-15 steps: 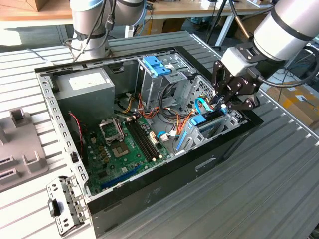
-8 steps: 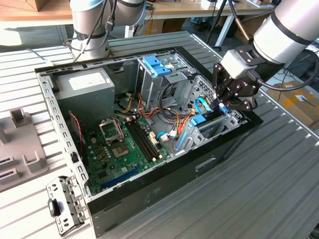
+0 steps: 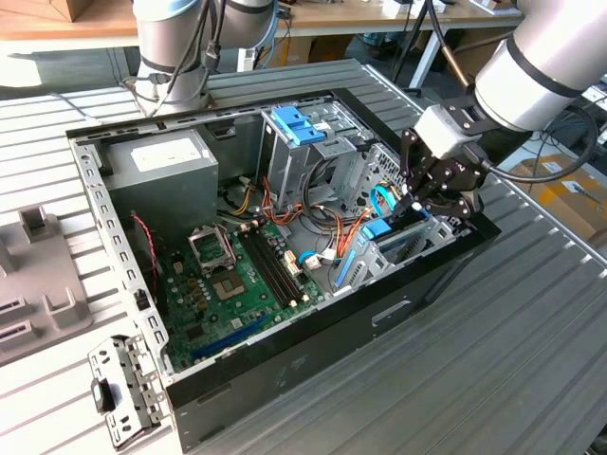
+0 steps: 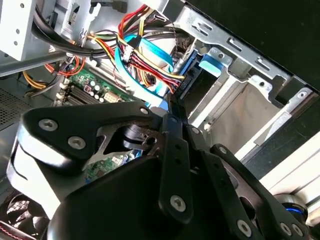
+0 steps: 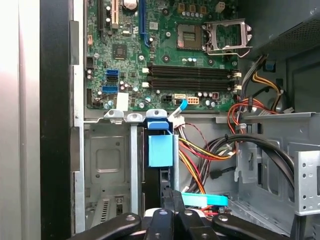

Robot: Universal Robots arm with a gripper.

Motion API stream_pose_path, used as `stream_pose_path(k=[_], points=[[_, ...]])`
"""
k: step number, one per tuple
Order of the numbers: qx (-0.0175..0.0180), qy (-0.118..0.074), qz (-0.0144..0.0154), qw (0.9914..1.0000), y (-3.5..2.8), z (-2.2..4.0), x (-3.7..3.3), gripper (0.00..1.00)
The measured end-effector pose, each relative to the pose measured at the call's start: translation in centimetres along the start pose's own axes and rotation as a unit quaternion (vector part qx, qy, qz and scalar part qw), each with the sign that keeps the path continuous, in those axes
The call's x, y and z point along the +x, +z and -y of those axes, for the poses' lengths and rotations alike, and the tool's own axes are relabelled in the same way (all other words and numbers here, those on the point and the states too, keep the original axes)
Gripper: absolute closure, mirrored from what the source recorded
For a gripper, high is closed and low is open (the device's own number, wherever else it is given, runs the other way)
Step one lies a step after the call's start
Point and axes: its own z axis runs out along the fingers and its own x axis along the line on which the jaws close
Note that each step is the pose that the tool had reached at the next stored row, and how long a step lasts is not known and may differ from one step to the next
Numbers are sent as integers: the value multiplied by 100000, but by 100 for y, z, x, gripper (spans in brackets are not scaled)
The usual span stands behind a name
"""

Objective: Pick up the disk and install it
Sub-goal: 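Insert the second disk wire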

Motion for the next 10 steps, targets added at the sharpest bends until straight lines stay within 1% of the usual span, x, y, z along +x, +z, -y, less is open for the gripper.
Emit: stream_pose_path(k=[1, 3, 10], points=[[-23, 31, -944, 99996, -105, -4, 26, 89], [-12, 24, -1147, 99993, -124, -3, 24, 89], [-14, 21, -1126, 99994, -122, -3, 24, 89]])
